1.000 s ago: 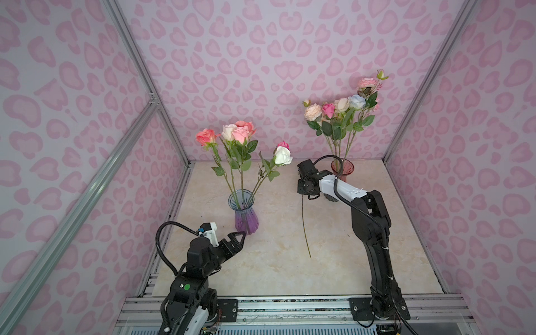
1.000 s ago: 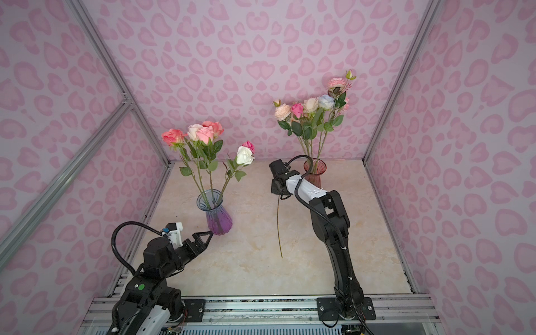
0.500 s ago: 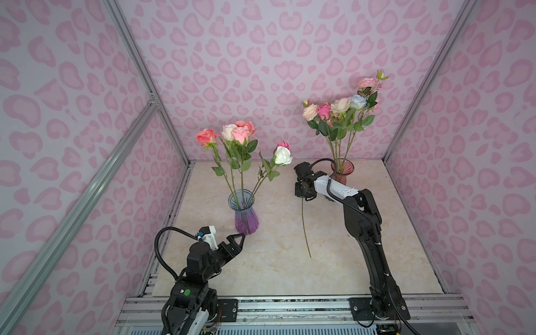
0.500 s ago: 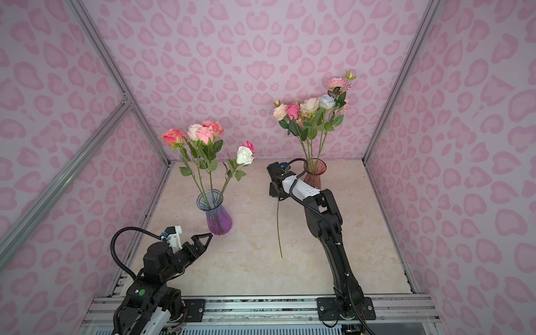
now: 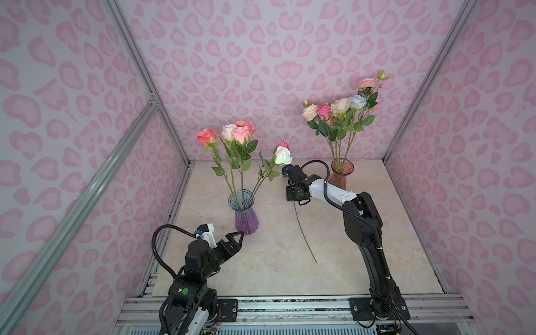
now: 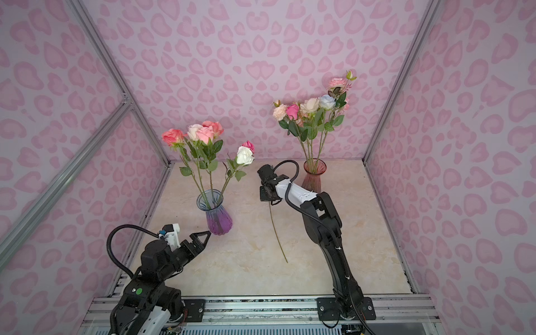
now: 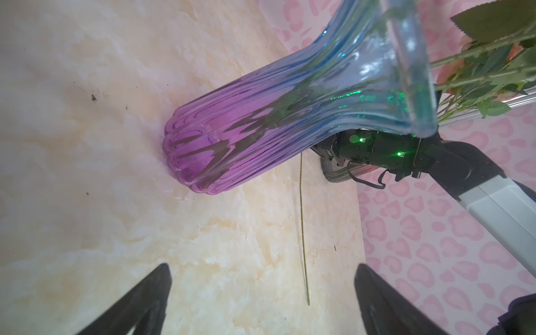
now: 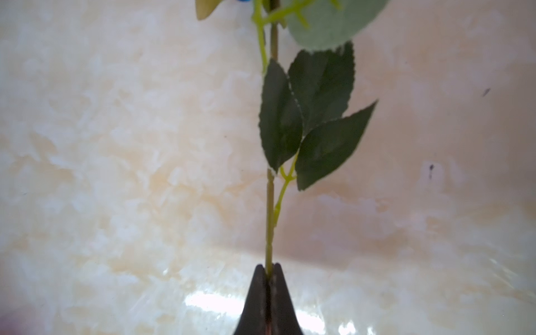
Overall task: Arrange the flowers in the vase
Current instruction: 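Lift the blue rose up high with the right gripper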
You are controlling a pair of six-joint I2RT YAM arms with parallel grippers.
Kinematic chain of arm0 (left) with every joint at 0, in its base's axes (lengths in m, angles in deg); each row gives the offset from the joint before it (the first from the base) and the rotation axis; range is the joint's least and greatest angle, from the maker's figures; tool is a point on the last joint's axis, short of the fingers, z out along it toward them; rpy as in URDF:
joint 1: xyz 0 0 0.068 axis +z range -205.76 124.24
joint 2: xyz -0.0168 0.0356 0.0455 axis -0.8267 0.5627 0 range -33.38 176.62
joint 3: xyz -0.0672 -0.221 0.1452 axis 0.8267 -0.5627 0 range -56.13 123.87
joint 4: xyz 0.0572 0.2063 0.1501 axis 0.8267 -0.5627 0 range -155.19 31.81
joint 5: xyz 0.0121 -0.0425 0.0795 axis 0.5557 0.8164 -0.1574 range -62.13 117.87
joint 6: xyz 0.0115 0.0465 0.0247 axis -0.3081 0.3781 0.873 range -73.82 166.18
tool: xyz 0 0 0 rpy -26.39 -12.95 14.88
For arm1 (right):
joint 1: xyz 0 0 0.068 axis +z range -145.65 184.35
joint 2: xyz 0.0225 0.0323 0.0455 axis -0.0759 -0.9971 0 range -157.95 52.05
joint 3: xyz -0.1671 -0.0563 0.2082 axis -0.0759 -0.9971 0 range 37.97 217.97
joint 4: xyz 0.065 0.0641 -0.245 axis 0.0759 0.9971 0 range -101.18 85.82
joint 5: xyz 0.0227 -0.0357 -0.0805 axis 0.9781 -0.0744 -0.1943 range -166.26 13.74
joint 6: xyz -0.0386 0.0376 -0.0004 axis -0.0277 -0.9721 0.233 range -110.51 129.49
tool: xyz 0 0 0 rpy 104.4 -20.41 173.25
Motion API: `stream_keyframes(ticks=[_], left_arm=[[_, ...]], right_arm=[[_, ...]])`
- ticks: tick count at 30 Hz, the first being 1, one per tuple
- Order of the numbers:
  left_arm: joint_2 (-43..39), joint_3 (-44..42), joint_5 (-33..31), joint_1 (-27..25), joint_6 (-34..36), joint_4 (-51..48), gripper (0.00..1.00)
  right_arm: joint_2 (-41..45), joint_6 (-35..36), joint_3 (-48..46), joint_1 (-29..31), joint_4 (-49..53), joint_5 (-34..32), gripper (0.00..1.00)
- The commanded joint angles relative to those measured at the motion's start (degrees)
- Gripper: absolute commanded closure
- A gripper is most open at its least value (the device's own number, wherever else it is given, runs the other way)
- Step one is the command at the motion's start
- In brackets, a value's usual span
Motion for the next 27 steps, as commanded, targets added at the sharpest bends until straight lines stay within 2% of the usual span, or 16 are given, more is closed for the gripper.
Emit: stream_keyframes(ticks=[1,6,12,21,27], left_arm=[[1.19,3.06,-2.54,-0.03,4.3,-1.62,0.01],[2.88,6.69,-4.58,0.08,6.72,-3.17,0.01],[4.1,7.88,-6.52,0.06,7.48,-3.13,0.01],[6.25,10.48,-7.67,0.04,7.88,-2.91,0.01],[7.42,11.4,-7.9,-0.02,7.36,-1.99,0.01]], right_arm=[[4.12,0.01,-3.94,0.01,-5.81,3.78,0.97],[14.07,-2.84,-16.35,1.03,-16.33,8.49,0.98],[22.02,-2.9,-26.06,3.65,-18.76,7.8,0.98],[34.94,-1.99,-33.08,4.93,-19.03,5.64,0.99],[39.27,-0.4,-33.16,5.01,-18.65,7.06,0.99]])
